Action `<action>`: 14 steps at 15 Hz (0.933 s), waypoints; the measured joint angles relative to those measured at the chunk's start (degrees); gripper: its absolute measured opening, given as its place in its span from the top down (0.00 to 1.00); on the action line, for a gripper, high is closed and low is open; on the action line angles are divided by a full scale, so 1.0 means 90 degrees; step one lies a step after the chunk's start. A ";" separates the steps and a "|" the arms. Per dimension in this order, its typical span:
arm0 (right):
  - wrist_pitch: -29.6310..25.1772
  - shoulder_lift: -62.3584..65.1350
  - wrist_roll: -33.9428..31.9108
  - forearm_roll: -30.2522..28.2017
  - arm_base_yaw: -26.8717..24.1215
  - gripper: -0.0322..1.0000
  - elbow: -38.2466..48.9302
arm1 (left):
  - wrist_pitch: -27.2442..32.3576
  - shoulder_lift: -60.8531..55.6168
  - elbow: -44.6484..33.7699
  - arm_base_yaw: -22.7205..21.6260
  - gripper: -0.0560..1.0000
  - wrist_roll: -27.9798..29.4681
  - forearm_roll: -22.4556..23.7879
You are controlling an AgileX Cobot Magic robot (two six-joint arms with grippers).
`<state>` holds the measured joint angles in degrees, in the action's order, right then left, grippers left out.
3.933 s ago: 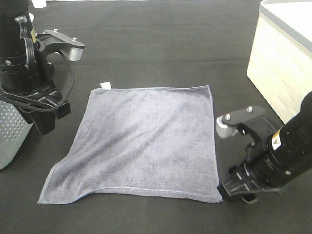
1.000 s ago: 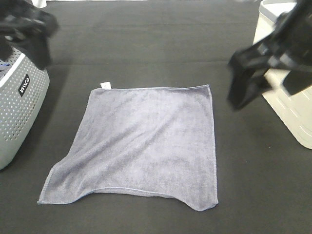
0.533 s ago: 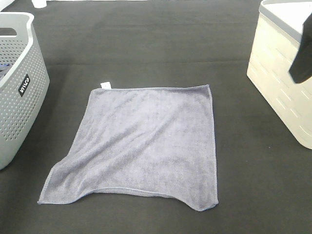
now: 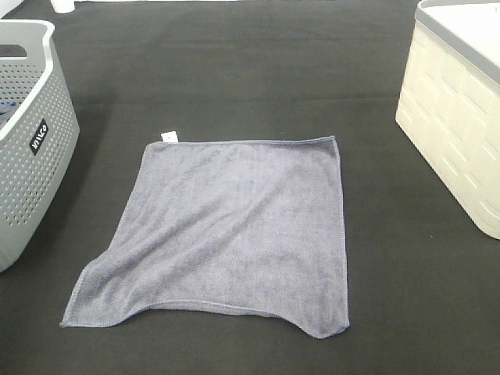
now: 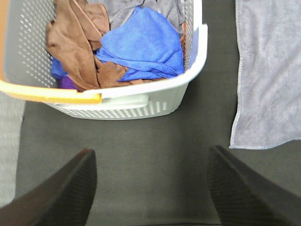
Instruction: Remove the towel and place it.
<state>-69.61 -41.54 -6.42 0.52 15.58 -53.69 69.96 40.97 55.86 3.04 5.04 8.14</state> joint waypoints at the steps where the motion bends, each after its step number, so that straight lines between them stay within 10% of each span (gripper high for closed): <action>1: 0.0000 0.0465 0.0000 0.0006 0.0000 0.15 0.0236 | 0.0000 -0.0541 -0.0223 0.0000 0.35 -0.0095 0.0000; 14: 0.0166 0.4635 0.0535 -0.0057 0.0000 0.15 0.2642 | -0.0547 -0.4431 -0.2744 0.0000 0.35 -0.0414 -0.0337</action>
<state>-68.12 0.17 -1.60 0.00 15.58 -29.91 65.03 1.09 31.17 3.04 1.32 5.10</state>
